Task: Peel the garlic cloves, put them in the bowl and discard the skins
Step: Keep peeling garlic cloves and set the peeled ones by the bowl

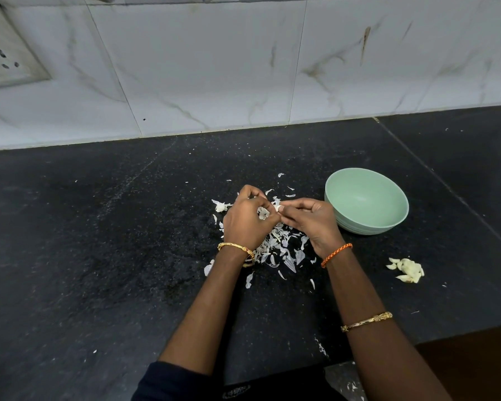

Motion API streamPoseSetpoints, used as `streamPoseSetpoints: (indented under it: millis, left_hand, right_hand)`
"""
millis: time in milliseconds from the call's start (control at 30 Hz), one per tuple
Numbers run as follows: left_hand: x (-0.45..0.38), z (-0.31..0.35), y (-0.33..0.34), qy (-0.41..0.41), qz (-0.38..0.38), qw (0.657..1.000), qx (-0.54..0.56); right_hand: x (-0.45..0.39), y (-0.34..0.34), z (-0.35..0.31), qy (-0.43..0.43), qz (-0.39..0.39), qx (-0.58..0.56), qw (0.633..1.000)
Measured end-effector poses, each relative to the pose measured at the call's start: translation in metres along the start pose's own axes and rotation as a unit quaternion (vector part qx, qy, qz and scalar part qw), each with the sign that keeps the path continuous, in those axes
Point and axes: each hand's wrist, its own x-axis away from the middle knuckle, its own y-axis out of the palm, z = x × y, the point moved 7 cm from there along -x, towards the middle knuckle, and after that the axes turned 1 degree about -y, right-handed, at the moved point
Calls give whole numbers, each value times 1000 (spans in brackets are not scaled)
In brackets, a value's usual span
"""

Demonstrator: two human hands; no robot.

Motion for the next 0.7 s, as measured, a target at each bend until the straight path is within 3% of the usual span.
streamPoseSetpoints:
  millis: [700]
  left_hand:
    - [-1, 1, -4, 28, -37, 999, 15]
  right_hand:
    - [-2, -1, -11, 16, -139, 64, 988]
